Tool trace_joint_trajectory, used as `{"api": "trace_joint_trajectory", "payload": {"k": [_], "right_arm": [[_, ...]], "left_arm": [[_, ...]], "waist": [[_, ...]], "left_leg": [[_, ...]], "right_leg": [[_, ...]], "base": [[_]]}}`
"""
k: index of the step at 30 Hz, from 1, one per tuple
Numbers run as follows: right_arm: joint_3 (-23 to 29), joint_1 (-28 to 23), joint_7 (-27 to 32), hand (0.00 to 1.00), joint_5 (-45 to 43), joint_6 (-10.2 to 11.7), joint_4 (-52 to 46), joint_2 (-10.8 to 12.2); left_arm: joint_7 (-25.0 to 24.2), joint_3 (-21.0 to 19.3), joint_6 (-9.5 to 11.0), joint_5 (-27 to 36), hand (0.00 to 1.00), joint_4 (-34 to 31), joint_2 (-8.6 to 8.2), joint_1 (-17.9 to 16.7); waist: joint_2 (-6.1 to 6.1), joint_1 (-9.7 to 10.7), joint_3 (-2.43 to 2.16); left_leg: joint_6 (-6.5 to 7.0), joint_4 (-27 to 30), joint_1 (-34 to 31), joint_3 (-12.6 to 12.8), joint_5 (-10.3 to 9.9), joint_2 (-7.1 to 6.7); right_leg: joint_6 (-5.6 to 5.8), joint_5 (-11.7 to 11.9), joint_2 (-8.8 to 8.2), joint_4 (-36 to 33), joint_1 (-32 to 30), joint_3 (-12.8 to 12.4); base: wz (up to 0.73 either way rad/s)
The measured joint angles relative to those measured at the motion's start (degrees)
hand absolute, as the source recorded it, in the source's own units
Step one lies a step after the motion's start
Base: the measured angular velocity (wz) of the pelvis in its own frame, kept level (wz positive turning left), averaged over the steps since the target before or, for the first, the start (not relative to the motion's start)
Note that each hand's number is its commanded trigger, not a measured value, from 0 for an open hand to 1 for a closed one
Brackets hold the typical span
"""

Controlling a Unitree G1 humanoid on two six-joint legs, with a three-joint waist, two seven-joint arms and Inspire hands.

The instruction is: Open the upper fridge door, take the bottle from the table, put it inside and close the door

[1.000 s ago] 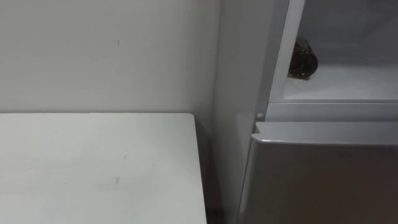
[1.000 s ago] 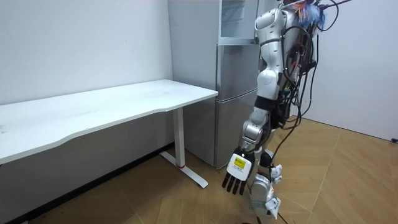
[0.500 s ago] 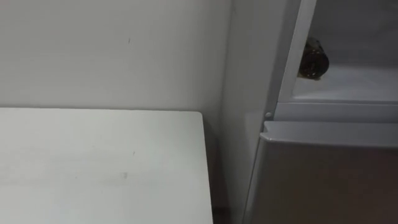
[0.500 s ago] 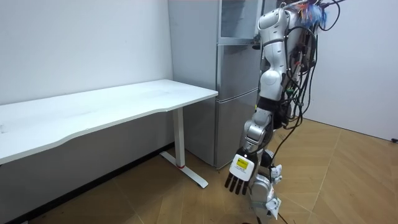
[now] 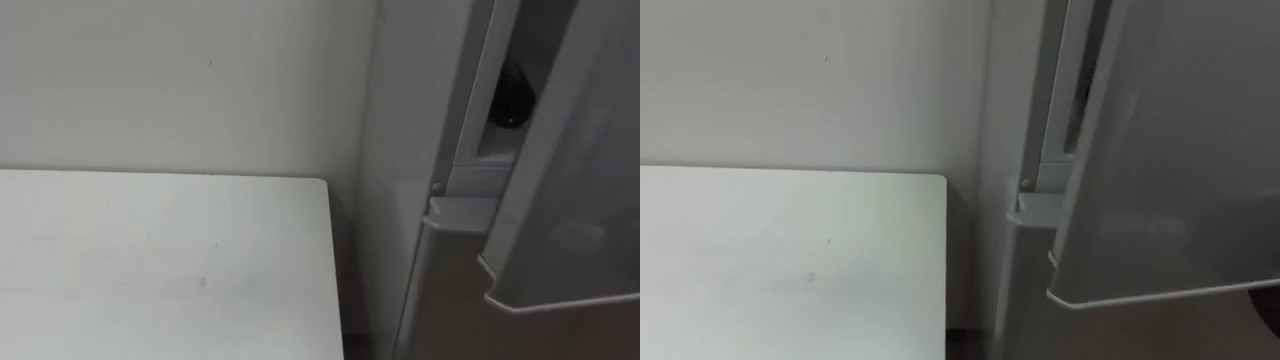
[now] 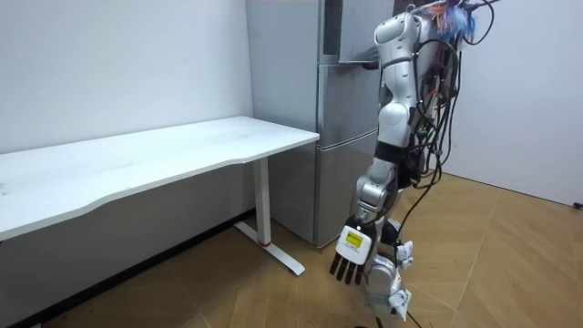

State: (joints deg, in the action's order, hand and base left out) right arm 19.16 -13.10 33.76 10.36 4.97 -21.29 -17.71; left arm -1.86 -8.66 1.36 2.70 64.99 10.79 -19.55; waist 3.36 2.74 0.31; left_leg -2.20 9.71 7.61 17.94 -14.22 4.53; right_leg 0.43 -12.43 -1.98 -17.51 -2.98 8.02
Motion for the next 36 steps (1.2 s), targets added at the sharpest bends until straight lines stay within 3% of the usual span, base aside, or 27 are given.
{"api": "trace_joint_trajectory", "payload": {"k": [7,20,36], "right_arm": [[-0.01,0.13,-0.27,0.00,-1.96,0.00,-0.04,0.00],[-2.36,0.13,-2.24,0.00,-2.93,0.00,-0.20,0.03],[-4.43,0.56,-9.21,0.00,-4.17,0.00,-1.90,0.18]], "left_arm": [[0.14,0.01,-0.09,-0.03,0.00,-0.57,0.12,-0.06],[0.04,1.98,-0.12,0.08,0.00,-0.98,0.24,-0.01],[-1.47,2.92,-0.10,-3.54,0.00,-1.18,0.98,0.19]], "waist": [[-0.11,-0.92,-0.18],[-0.32,-1.26,-0.09],[-0.08,-1.15,-0.22]], "left_leg": [[0.00,-0.01,0.00,-0.10,0.00,0.02],[0.00,-0.04,0.64,-0.04,0.00,0.09],[-0.06,0.13,-0.10,-0.67,0.02,0.12]], "right_leg": [[0.01,0.04,0.02,-0.41,0.05,0.00],[-0.13,0.23,0.07,-0.47,0.32,-0.02],[-0.31,1.47,0.13,-0.15,-0.32,-0.01]], "base": [[-0.01],[0.00],[0.00]]}}
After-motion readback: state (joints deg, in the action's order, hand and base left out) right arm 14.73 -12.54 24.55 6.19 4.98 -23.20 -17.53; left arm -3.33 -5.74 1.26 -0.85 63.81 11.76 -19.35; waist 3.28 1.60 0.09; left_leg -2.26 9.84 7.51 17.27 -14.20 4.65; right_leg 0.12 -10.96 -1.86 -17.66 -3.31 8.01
